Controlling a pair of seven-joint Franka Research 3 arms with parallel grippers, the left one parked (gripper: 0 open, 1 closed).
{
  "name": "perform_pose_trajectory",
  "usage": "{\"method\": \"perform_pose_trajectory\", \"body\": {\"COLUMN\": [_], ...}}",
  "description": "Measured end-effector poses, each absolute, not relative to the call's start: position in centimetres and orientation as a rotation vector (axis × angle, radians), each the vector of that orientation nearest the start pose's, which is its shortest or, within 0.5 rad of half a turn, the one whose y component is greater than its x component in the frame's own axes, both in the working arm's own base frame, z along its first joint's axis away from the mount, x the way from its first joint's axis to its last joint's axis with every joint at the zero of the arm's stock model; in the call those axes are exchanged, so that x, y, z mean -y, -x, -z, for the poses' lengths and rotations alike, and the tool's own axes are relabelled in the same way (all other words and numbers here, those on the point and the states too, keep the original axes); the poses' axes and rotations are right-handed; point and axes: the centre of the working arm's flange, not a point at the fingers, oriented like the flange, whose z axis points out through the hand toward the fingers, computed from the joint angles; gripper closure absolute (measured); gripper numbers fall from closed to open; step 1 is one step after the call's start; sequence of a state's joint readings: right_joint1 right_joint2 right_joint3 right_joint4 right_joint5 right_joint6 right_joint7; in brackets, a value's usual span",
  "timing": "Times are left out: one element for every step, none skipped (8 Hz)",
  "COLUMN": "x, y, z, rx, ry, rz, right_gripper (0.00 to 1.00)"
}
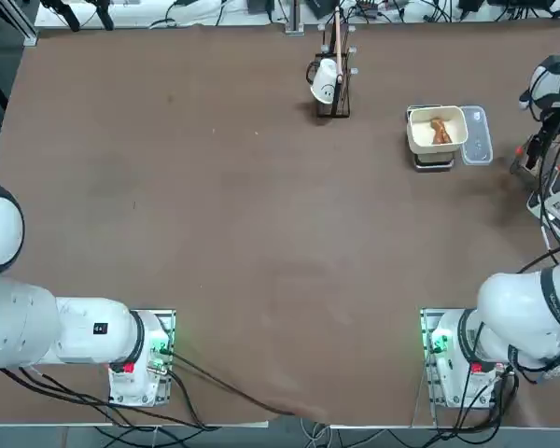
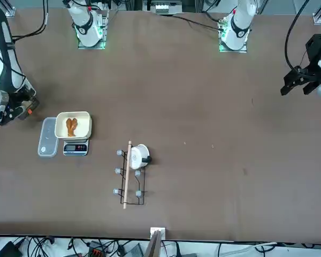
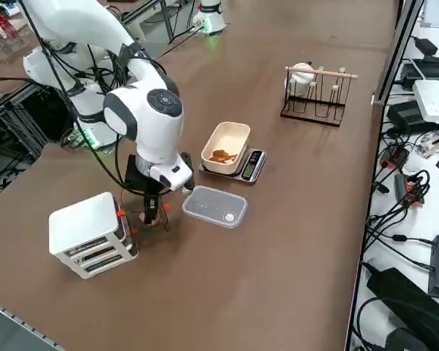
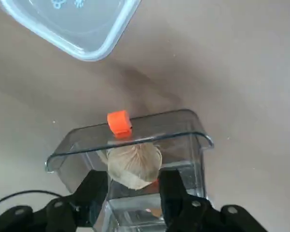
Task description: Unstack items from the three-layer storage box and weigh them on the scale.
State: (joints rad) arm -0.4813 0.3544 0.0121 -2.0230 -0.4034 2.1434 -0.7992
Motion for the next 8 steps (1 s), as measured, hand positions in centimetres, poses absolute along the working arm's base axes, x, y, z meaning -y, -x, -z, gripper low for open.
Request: {"method": "perform_pose_trajectory", "body": {"x": [27.5,27.4,27.3,27.2,27.1,27.2,27.4,27.4], "y": [-50.7,-50.6,-50.6,-50.5,-50.3,-50.1,-50.0,-50.0], "z": [-25.5,-25.0,-24.5,-24.1,-23.7,-23.4,-23.4,-23.4], "rx": [0.935,0.939,0.943,0.946,0.945,0.940,0.936,0.934], "ry": [3.060,3.058,3.055,3.051,3.046,3.044,3.046,3.047], "rz": [-0.584,-0.579,-0.570,-0.569,-0.573,-0.574,-0.572,-0.570], "right_gripper": [0.26,0.25,0.25,0.25,0.25,0.26,0.28,0.30]}}
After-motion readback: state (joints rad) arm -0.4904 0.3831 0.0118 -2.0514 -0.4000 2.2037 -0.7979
